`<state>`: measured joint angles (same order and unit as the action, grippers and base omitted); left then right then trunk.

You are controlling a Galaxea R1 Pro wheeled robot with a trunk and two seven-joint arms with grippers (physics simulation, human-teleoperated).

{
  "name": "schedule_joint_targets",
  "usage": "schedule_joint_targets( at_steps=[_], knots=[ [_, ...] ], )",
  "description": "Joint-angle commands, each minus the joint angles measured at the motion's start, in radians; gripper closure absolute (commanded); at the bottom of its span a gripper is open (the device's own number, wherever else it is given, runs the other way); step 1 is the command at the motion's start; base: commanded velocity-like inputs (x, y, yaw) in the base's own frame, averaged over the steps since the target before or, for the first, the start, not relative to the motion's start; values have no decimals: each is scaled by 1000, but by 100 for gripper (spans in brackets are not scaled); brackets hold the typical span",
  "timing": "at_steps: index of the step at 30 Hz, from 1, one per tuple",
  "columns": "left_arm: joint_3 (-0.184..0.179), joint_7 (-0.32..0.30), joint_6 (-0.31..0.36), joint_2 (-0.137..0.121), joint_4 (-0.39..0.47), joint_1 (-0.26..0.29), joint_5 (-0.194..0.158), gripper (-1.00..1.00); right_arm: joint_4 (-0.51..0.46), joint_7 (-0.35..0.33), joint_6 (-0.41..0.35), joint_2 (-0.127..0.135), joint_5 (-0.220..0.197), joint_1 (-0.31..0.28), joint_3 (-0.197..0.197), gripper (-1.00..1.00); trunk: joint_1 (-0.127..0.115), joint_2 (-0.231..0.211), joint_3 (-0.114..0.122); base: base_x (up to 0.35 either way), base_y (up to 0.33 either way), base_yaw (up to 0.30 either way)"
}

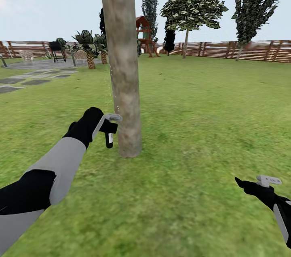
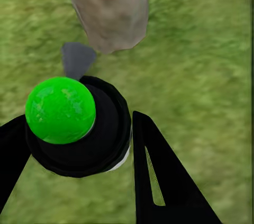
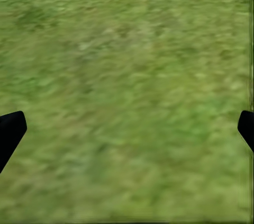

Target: In the garden, pick up the pesticide atomizer on the floor and spray pesticide onto both trees until each tree trunk is fully covered.

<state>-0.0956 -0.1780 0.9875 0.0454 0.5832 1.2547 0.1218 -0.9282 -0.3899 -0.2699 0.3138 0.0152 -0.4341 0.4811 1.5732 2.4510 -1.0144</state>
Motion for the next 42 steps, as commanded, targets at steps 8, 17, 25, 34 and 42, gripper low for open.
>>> schedule_joint_targets(
  at_steps=[8,17,25,34,42],
  knots=[
    [-2,0,0,-5,-7,3,-2,100,0,0,0,0,0,0,1,-100,0,0,0,6,0,-149],
    [-3,0,0,-22,-11,2,-3,100,0,0,0,-1,0,0,1,-100,0,0,0,210,0,-2],
    [-4,0,-1,-22,-11,-5,-2,100,0,0,0,-1,0,0,1,-100,0,0,0,82,0,0],
    [-4,-3,-166,-35,-212,-27,1,100,0,0,0,-1,0,0,-1,-100,0,0,0,6,0,0],
    [-4,-3,-303,-35,-309,-44,1,100,0,0,0,-1,0,0,-1,-100,0,0,0,0,0,0]
  ],
)
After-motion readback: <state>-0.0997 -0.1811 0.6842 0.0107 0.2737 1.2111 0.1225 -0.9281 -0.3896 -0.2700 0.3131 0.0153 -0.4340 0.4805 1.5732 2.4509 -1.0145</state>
